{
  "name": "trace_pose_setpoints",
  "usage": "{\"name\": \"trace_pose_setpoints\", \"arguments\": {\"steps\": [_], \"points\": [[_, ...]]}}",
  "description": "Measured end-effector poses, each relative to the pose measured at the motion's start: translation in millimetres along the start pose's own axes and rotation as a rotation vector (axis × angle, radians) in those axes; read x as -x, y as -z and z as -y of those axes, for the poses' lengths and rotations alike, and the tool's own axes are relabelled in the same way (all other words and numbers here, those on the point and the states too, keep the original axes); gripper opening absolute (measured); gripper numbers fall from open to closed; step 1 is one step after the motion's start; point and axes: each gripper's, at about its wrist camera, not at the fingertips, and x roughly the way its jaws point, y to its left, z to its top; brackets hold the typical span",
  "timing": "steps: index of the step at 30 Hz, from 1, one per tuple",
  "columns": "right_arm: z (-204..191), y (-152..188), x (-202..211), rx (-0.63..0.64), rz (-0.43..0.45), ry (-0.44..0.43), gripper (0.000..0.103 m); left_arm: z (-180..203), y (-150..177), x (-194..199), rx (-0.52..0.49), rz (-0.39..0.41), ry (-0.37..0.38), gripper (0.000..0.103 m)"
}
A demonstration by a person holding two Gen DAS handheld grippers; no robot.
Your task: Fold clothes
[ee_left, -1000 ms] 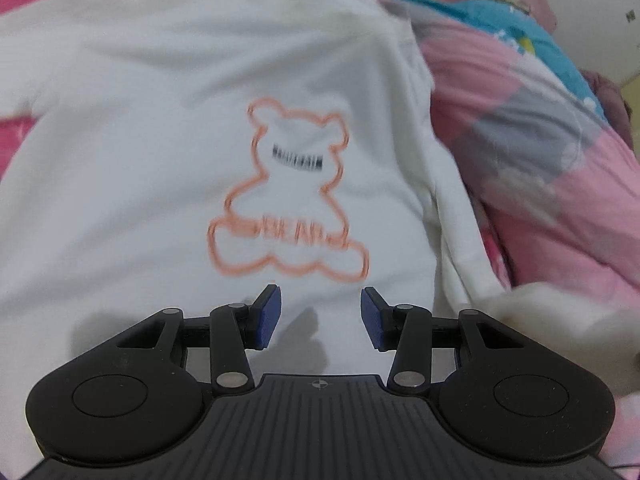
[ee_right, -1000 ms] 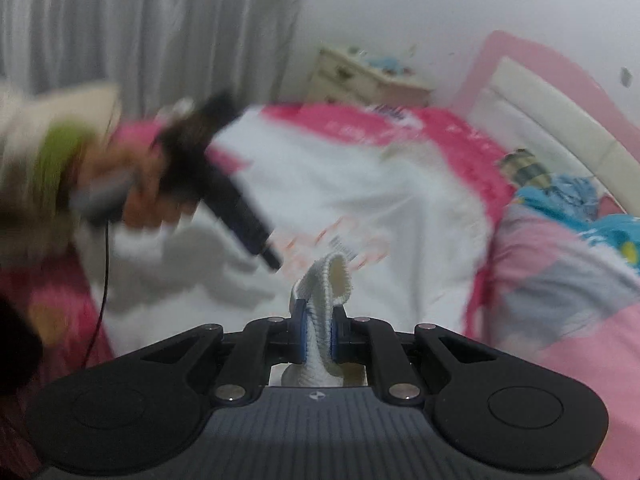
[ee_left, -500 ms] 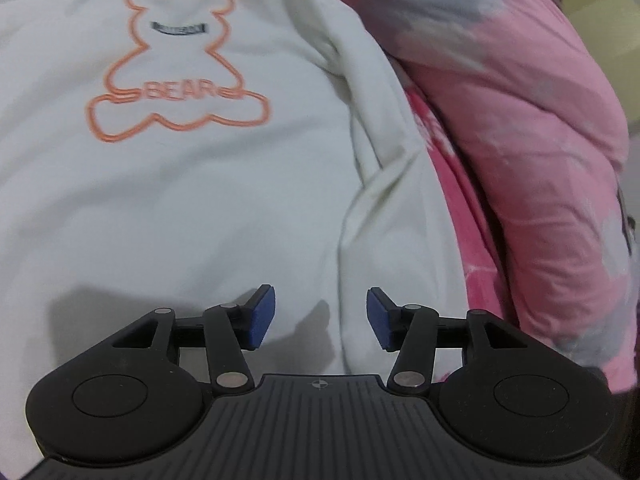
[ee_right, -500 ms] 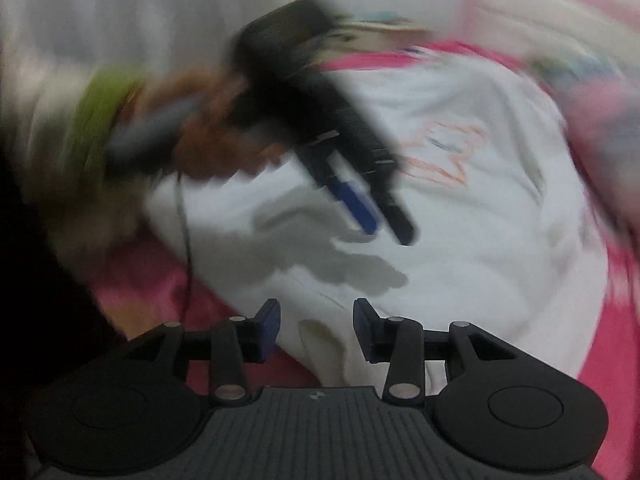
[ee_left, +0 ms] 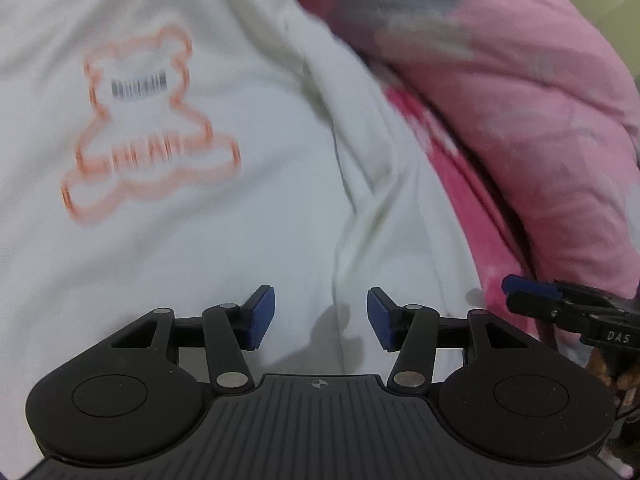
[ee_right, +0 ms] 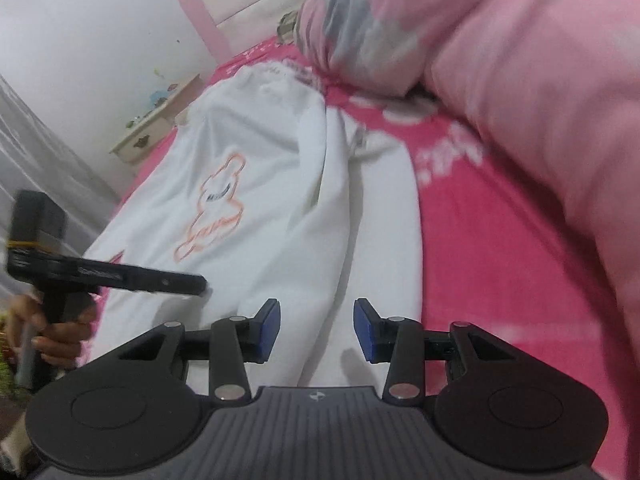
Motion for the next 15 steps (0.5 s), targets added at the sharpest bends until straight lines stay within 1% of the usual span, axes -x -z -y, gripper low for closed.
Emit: {"name": "trace_pose_setpoints", "arguments": {"steps": [4,8,10,12,15], "points": [[-5.4,-21.2,-38.5,0.116,0.035,0.103,0.043,2.3,-39.6,-2.1,-0.013,0.104,-0.026,0.051],[-2.2,-38.2,-71.3,0.321,0.106,0.229,0.043,8.0,-70.5,-24.3,-0.026,0.133,-0.017,0.052],[0.6,-45.4,-89.4,0.447,0.129,0.293,0.043,13.7,-81.4,-44.0,-0.042,0.114,-0.03,0.052],[4.0,-52.4,-108.8,0.554,0.134,0.328,0.043,19.1,-90.2,-63.8,-0.06,0.092,-0.046,0.052],[6.3,-58.9,-136.0,0.692,0.095,0.307,0.043,24.5,-100.1,-86.9,-0.067,0.076,-0.044,0.053]]}}
